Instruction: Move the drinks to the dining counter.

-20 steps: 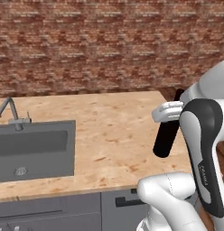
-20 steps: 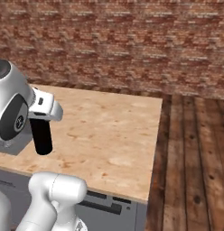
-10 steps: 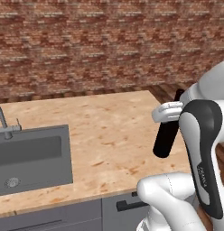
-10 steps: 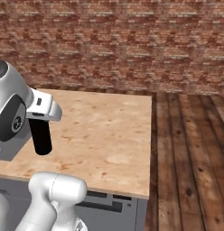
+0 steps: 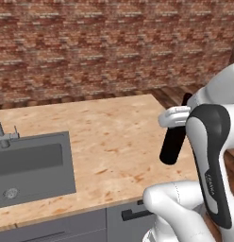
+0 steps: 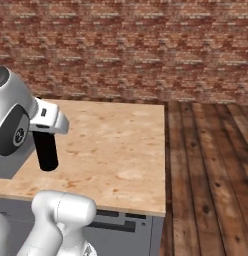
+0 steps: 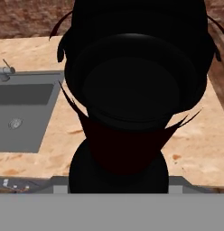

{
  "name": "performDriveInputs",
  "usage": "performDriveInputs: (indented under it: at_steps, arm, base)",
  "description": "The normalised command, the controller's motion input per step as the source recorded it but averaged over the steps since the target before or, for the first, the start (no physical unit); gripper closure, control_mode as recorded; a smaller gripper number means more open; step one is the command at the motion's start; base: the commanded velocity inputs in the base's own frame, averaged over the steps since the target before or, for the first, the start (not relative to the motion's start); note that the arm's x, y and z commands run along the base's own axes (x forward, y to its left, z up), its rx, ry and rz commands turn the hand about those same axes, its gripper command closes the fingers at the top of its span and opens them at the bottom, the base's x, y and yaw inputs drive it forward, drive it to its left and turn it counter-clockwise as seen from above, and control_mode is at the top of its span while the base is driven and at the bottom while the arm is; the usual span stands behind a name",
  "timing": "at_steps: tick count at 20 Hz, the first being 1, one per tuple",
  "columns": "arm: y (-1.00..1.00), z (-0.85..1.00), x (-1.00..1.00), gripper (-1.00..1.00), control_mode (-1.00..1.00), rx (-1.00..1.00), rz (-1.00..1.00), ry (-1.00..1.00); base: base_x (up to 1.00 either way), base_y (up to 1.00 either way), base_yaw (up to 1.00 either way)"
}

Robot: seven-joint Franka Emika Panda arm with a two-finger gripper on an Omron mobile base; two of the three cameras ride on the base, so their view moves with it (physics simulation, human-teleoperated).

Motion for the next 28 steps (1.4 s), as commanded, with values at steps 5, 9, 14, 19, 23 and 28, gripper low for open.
performDriveInputs:
  at_steps: [5, 9, 14, 19, 23, 28]
  arm:
    - [0.00, 0.00, 0.49, 1.00, -1.00, 0.00, -0.03, 0.01]
    - [0.00, -0.03, 0.46, 1.00, -1.00, 0.00, 0.00, 0.00]
    - [0.00, -0.16, 0.48, 1.00, -1.00, 0.00, -0.01, 0.00]
    - [0.00, -0.31, 0.42, 1.00, -1.00, 0.00, -0.05, -0.05]
    - [0.00, -0.31, 0.42, 1.00, -1.00, 0.00, -0.06, -0.05]
    - [0.00, -0.26, 0.42, 1.00, -1.00, 0.00, -0.06, -0.05]
  base:
    - [0.00, 0.00, 0.00]
    - [0.00, 0.00, 0.00]
    - [0.00, 0.00, 0.00]
    - [0.00, 0.00, 0.00]
    - [0.00, 0.00, 0.00]
    - [0.00, 0.00, 0.00]
